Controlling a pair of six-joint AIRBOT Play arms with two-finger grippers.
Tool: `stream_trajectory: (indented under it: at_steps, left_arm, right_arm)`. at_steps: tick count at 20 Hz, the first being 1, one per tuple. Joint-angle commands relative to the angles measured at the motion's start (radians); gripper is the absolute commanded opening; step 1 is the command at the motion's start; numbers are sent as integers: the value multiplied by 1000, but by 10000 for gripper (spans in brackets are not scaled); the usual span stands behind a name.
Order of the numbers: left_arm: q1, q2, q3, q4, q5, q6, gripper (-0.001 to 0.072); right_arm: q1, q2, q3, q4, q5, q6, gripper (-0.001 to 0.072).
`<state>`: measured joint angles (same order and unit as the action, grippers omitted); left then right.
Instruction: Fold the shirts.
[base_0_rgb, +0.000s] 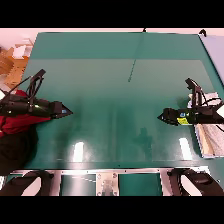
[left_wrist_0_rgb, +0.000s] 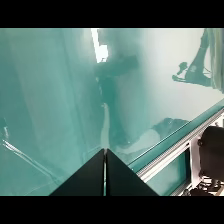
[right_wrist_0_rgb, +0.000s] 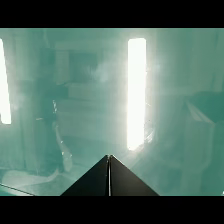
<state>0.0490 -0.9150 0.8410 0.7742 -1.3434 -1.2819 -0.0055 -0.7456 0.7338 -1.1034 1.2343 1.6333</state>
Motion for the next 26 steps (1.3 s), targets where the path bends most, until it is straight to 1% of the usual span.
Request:
stream_trajectory:
  at_steps: [1,12,13,15,16,17,18,20,21,22,23,26]
  left_arm:
    - [0,1,0,0,0,0,35]
    - [0,1,0,0,0,0,35]
    - [0,1,0,-6,13,0,35]
    - [0,1,0,-10,98,8,34]
    - [0,1,4,18,153,9,34]
    - [0,0,20,118,246,8,34]
    - [0,0,45,274,321,-4,34]
    - [0,0,97,645,426,-93,37]
    - [8,0,116,794,439,-135,382]
    - [29,-1,119,887,447,-185,693]
    - [64,-6,117,945,446,-207,715]
    - [217,-78,114,992,445,-206,715]
  right_arm:
    - [1,1,0,0,0,0,11]
    - [1,1,0,0,0,0,11]
    - [1,1,0,0,0,0,11]
    - [1,1,0,0,0,0,11]
    - [1,1,0,0,-2,0,11]
    - [1,1,0,0,-6,0,11]
    - [1,1,0,0,-6,0,11]
    - [1,1,0,0,-6,0,11]
    - [1,1,0,0,-6,0,11]
    - [1,1,0,0,-8,0,11]
    - [0,0,0,0,-27,0,11]
    - [1,0,0,0,-96,0,11]
